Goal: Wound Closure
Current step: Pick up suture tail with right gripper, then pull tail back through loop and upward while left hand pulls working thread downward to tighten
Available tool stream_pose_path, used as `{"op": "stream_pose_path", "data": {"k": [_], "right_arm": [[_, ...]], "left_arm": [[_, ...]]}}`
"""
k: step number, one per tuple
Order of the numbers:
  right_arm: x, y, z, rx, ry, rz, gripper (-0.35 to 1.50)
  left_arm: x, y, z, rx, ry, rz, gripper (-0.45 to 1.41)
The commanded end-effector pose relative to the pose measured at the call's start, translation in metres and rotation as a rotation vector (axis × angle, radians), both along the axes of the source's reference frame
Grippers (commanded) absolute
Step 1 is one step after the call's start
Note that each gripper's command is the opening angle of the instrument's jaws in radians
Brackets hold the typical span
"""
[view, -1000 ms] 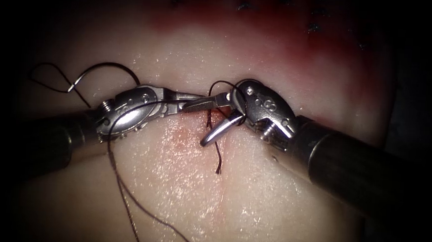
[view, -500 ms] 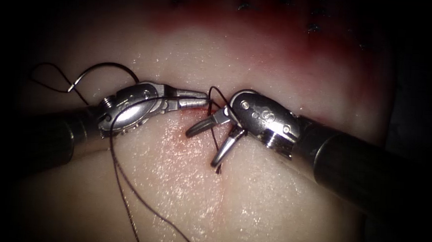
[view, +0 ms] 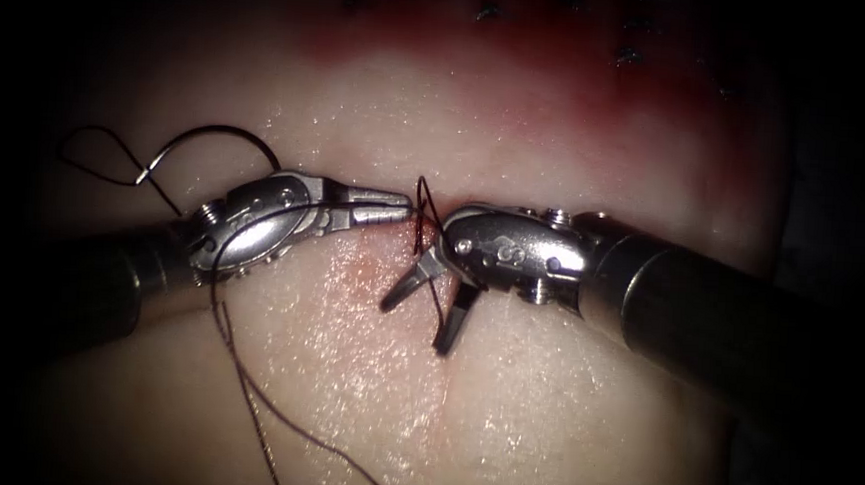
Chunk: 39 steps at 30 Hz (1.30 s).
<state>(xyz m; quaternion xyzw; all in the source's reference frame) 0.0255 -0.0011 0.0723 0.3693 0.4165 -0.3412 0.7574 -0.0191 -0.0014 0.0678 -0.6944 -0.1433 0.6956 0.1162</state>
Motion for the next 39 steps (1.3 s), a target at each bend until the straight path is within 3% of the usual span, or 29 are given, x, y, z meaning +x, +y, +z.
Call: {"op": "stream_pose_path", "data": {"k": [1,10,17,19,20,28,39], "right_arm": [[0.0005,-0.0002,0.0005,-0.032,-0.018,-0.039,0.79],[0.0002,-0.0007,0.0010,-0.177,-0.057,-0.136,0.35],[0.0006,-0.0004,0.0015,-0.276,-0.084,-0.183,0.17],[0.0008,-0.0004,0.0016,-0.297,-0.091,-0.203,-0.07],[0.0008,-0.0004,0.0016,-0.304,-0.099,-0.213,-0.35],[0.0007,0.0000,0.0009,-0.287,-0.081,-0.203,-0.35],[-0.0005,0.0033,-0.0009,-0.097,0.072,0.068,-0.35]], "left_arm": [[-0.0005,0.0004,0.0005,-0.002,0.002,-0.002,-0.35],[0.0002,0.0002,0.0005,-0.009,0.008,-0.002,-0.35],[0.0001,-0.0005,0.0004,-0.001,0.009,-0.002,-0.35],[0.0000,-0.0007,0.0002,-0.001,0.009,-0.002,-0.35],[0.0000,-0.0008,0.0001,-0.001,0.009,-0.002,-0.35],[0.0004,-0.0023,-0.0009,-0.002,0.010,0.002,-0.35],[0.0010,-0.0062,-0.0008,-0.032,0.042,0.013,-0.35]]}}
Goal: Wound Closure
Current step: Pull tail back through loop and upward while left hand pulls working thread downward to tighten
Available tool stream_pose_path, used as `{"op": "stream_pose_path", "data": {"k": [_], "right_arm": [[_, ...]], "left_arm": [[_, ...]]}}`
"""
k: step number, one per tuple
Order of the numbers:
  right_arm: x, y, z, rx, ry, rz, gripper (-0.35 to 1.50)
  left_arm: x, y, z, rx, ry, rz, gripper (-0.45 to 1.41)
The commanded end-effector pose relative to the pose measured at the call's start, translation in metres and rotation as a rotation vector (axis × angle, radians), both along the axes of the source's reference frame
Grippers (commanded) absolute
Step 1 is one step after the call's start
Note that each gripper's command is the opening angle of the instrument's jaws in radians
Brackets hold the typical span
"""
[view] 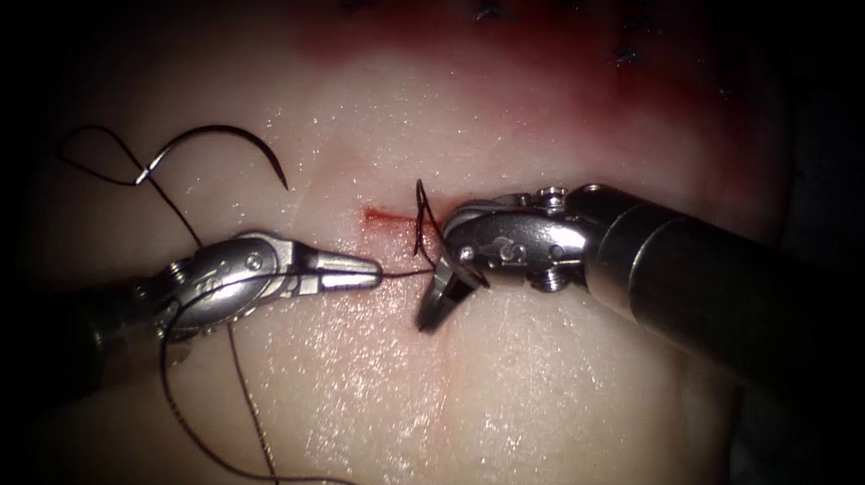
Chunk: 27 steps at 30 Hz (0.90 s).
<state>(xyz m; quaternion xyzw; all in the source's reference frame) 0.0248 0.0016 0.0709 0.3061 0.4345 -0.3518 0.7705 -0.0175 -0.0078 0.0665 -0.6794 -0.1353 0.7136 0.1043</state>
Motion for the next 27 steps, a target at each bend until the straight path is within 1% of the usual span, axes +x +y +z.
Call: {"op": "stream_pose_path", "data": {"k": [1,3,8,13,18,22,27], "right_arm": [[0.0001,0.0009,0.0004,0.024,0.011,0.034,-0.35],[-0.0001,0.0014,0.0003,0.045,0.028,0.070,-0.35],[-0.0004,0.0024,0.0000,0.082,0.045,0.120,-0.35],[-0.0008,0.0047,-0.0001,0.115,0.067,0.193,-0.35],[-0.0011,0.0061,0.0001,0.105,0.054,0.219,-0.35],[-0.0013,0.0069,0.0007,0.102,0.047,0.231,-0.35],[-0.0018,0.0086,0.0018,0.092,0.023,0.257,-0.35]], "left_arm": [[-0.0006,-0.0003,0.0007,-0.007,0.001,0.002,-0.35],[-0.0006,-0.0015,0.0009,-0.005,0.006,0.008,-0.35],[-0.0010,-0.0046,0.0003,0.001,0.019,0.020,-0.35],[-0.0012,-0.0076,-0.0012,0.004,0.028,0.036,-0.35],[-0.0008,-0.0098,-0.0035,0.006,0.026,0.049,-0.35],[-0.0002,-0.0112,-0.0052,0.009,0.023,0.060,-0.35],[0.0004,-0.0128,-0.0068,0.007,0.020,0.071,-0.35]]}}
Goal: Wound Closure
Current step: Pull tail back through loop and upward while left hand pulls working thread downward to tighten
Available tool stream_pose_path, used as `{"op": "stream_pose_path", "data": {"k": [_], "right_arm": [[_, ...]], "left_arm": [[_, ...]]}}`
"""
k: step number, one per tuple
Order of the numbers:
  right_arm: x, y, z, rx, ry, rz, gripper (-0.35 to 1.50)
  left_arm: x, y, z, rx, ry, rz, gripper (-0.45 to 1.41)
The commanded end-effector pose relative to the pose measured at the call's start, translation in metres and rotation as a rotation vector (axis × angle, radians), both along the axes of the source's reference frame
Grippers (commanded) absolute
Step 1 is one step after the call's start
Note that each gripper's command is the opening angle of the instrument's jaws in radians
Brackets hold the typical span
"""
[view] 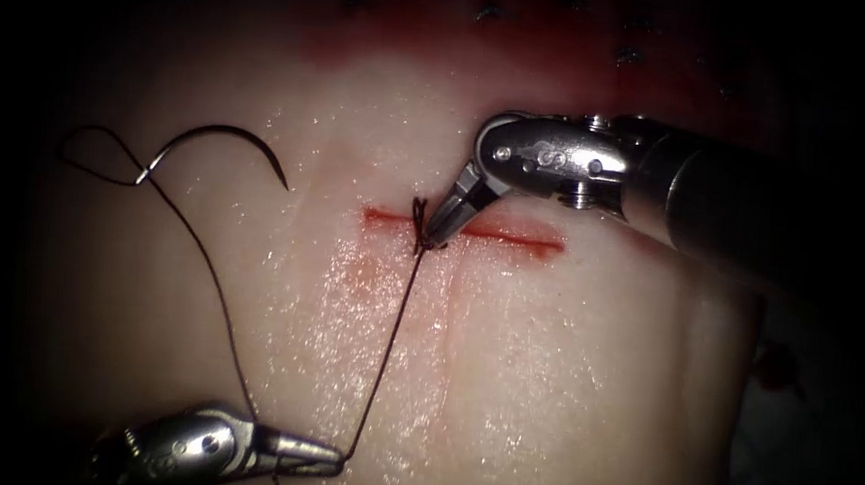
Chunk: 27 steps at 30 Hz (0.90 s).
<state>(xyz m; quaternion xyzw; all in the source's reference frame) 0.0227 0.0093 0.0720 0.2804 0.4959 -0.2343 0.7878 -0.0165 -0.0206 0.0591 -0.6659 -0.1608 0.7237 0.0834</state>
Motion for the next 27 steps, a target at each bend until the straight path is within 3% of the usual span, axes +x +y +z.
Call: {"op": "stream_pose_path", "data": {"k": [1,11,27], "right_arm": [[0.0003,0.0012,0.0009,-0.003,-0.009,0.008,-0.35],[-0.0002,0.0032,0.0021,-0.018,-0.043,0.047,-0.35],[0.0007,0.0032,0.0024,-0.021,-0.048,0.071,-0.35]], "left_arm": [[-0.0005,-0.0002,0.0004,-0.001,-0.003,0.002,-0.35],[-0.0013,-0.0029,-0.0011,-0.013,0.002,0.002,-0.35],[-0.0013,-0.0073,-0.0031,-0.007,0.008,0.021,-0.35]]}}
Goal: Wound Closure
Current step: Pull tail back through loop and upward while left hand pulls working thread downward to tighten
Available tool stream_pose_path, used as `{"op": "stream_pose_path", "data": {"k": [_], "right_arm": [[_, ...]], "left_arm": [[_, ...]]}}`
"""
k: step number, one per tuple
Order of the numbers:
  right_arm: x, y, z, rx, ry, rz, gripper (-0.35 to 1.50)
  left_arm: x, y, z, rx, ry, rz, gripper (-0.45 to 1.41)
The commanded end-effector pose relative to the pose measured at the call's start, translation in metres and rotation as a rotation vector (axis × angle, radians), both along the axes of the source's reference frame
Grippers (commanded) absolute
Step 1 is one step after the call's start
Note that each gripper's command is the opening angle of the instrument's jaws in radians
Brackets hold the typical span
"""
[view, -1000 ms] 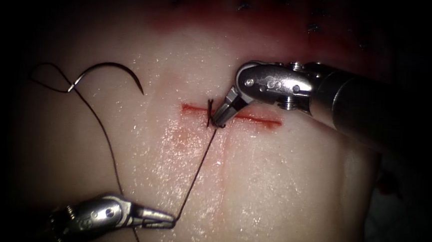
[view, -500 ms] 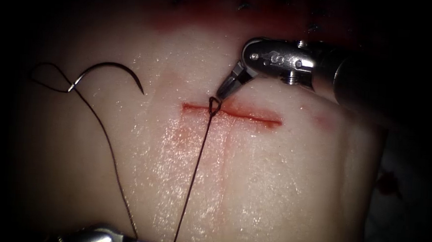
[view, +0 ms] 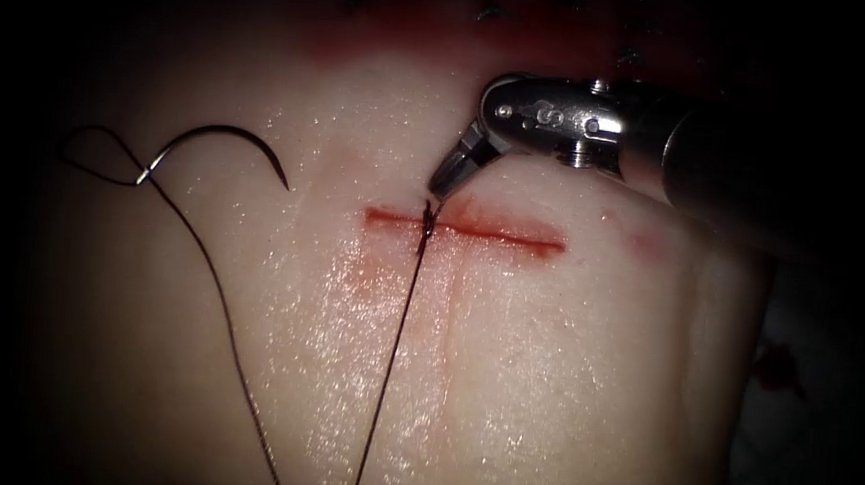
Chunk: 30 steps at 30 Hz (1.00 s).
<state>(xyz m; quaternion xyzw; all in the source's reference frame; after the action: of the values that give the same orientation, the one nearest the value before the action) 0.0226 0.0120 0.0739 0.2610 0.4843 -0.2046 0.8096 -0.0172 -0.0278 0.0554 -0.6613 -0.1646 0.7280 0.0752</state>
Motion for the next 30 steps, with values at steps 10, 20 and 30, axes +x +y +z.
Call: {"op": "stream_pose_path", "data": {"k": [10,20,30], "right_arm": [[0.0021,0.0017,0.0025,-0.052,-0.055,0.073,-0.35],[0.0010,0.0027,0.0035,-0.091,-0.081,0.127,-0.35],[0.0007,0.0033,0.0034,-0.111,-0.074,0.165,-0.35]], "left_arm": [[-0.0004,-0.0027,0.0017,0.026,0.006,0.010,-0.35],[-0.0006,-0.0048,0.0025,0.034,0.008,0.018,-0.35],[-0.0006,-0.0055,0.0026,0.035,0.005,0.024,-0.35]]}}
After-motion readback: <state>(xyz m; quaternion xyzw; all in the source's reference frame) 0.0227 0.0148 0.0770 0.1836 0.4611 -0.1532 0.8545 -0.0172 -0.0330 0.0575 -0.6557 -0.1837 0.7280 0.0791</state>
